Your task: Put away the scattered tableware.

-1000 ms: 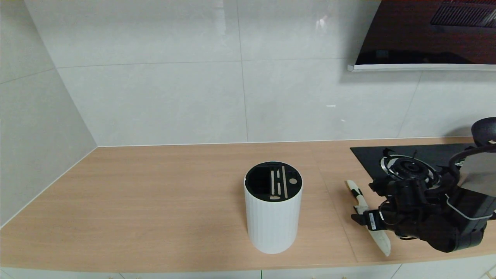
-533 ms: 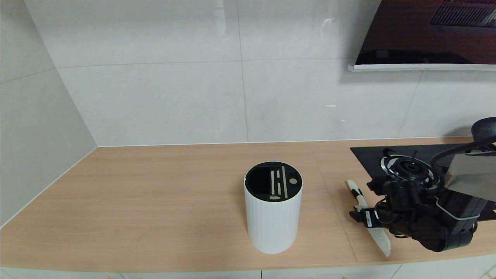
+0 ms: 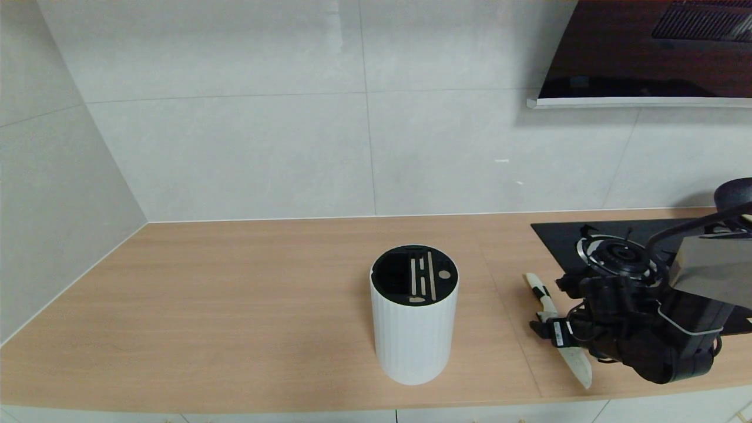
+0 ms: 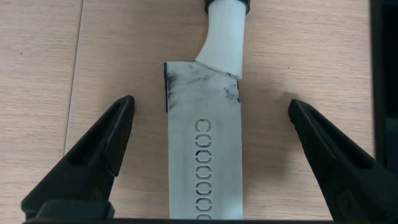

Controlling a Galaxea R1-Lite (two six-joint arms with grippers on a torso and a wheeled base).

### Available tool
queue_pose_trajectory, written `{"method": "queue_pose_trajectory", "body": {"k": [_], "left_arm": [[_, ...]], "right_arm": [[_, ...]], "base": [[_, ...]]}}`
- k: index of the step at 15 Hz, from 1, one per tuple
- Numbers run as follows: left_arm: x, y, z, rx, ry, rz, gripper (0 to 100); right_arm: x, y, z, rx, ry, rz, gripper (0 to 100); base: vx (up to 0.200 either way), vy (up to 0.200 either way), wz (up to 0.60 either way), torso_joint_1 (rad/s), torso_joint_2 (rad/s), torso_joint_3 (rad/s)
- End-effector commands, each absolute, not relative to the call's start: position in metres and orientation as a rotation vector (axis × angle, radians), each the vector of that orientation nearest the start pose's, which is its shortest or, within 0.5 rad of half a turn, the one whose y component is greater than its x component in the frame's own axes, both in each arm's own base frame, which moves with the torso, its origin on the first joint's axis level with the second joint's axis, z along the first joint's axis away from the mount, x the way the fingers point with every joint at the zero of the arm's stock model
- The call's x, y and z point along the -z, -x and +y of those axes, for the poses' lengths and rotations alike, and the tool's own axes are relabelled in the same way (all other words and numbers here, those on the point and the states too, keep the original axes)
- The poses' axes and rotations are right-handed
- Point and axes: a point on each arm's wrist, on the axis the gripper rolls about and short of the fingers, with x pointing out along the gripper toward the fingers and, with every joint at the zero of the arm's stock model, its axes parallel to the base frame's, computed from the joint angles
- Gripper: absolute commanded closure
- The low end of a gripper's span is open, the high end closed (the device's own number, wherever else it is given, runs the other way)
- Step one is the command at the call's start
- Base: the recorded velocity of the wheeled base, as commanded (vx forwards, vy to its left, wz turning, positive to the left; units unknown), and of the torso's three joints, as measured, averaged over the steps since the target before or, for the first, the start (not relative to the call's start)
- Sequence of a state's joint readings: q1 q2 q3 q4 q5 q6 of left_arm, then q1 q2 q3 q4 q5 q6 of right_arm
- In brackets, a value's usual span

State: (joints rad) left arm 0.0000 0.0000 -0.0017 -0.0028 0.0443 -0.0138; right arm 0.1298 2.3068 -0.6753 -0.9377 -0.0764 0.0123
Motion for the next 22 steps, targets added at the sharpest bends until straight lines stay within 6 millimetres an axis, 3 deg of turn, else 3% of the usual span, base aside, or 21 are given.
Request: {"method": "queue_pose_trajectory", "body": {"k": [1,9,13,20,21,22], "left_arm": [[-0.076,0.023,0.001,-0.044,0.014,-0.005,0],[-0.076,0.023,0.001,-0.044,0.015,-0.005,0],[-0.076,0.023,0.001,-0.044,0.014,-0.005,0],[-0.076,0.023,0.001,-0.041,0.006,-0.006,0],[-0.084,0.025,0.001,-0.023,0.005,-0.035,0],[-0.104,0.031,-0.001,0.026,0.002,-0.086,0]], "right_arm": [[0.023,-0.342,0.043,-0.047,0.061,0.696,100],[0.027,-0.341,0.044,-0.050,0.062,0.708,100],[0.008,-0.338,0.043,-0.050,0.052,0.623,100],[-0.087,-0.315,0.048,-0.049,0.039,0.347,100],[-0.106,-0.308,0.053,-0.046,0.041,0.294,100],[-0.126,-0.301,0.060,-0.062,0.037,0.248,100]], "base": [[0.000,0.000,0.00,0.000,0.00,0.000],[0.000,0.000,0.00,0.000,0.00,0.000],[0.000,0.000,0.00,0.000,0.00,0.000],[0.000,0.000,0.00,0.000,0.00,0.000],[0.000,0.000,0.00,0.000,0.00,0.000],[0.000,0.000,0.00,0.000,0.00,0.000]]}}
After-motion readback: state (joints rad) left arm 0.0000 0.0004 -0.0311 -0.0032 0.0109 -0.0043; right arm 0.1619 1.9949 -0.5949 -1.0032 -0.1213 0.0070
